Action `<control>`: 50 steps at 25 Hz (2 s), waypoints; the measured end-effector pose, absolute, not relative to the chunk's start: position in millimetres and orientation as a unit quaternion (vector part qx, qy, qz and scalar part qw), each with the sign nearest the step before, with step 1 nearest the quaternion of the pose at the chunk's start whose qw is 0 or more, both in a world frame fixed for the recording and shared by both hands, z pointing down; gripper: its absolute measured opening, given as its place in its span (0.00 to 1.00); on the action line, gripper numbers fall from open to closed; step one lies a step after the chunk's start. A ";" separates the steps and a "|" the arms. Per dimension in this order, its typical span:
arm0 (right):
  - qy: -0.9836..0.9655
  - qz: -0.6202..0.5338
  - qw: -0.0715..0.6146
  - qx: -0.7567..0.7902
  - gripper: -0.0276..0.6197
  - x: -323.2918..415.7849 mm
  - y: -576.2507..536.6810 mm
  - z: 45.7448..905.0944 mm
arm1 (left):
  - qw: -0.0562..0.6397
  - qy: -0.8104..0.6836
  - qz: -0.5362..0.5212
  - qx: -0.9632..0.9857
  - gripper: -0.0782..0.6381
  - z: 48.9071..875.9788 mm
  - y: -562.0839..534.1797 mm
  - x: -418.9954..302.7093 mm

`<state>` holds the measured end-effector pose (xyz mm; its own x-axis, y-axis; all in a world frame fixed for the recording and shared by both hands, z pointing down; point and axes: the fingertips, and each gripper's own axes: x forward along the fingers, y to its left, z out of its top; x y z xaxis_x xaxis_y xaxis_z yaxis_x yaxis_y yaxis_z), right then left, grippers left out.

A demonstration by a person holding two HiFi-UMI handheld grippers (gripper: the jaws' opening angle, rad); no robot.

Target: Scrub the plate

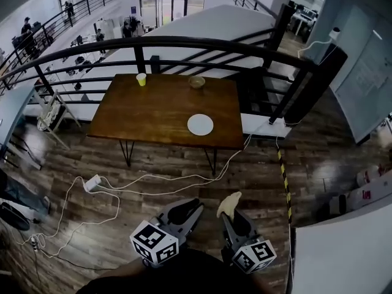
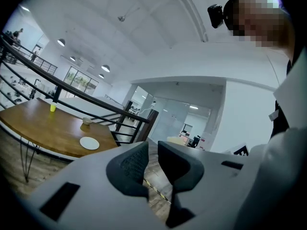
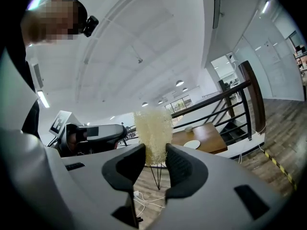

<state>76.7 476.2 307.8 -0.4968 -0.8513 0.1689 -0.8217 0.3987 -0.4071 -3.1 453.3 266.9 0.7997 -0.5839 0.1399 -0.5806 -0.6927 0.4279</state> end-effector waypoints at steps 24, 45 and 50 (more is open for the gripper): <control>0.824 -0.252 -0.019 -0.508 0.25 -18.5 294.8 334.2 | 0.273 -0.318 -0.028 0.907 0.21 290.3 266.5 -101.3; 0.840 -0.308 -0.012 -0.446 0.25 66.5 43.4 353.1 | 0.291 -0.400 -0.026 0.869 0.21 302.5 34.7 -32.5; 0.844 -0.317 0.000 -0.431 0.25 95.5 0.1 348.6 | 0.295 -0.423 -0.035 0.856 0.21 295.7 -2.5 -13.0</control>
<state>95.5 0.1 348.6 -0.6279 -0.7288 0.2733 -0.7283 0.4263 -0.5365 -13.0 -2.5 295.7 0.6394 -0.7451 0.1899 -0.7041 -0.4681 0.5340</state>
